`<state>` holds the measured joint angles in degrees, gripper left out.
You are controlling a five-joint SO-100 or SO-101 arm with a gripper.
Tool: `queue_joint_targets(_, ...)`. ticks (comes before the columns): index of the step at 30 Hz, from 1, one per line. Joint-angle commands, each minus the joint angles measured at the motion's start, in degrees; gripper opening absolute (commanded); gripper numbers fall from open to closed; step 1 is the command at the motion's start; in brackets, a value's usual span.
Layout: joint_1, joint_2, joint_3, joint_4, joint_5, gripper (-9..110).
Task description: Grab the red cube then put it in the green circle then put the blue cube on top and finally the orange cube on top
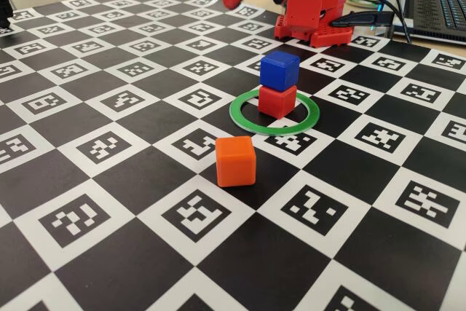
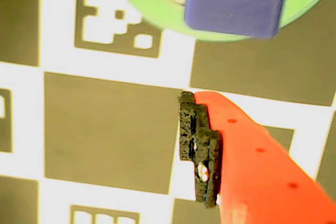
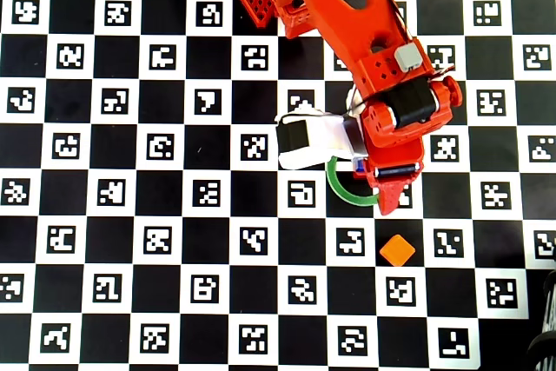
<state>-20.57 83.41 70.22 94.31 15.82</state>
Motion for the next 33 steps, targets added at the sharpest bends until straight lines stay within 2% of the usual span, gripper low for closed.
queue_joint_targets(1,-1.49,-1.58,-9.4,1.05,2.72,42)
queue_joint_targets(14,-3.87,-26.1,-35.86,4.22,13.62,43)
queue_joint_targets(33,-1.93,-42.54,-41.75,-6.59,17.84,42)
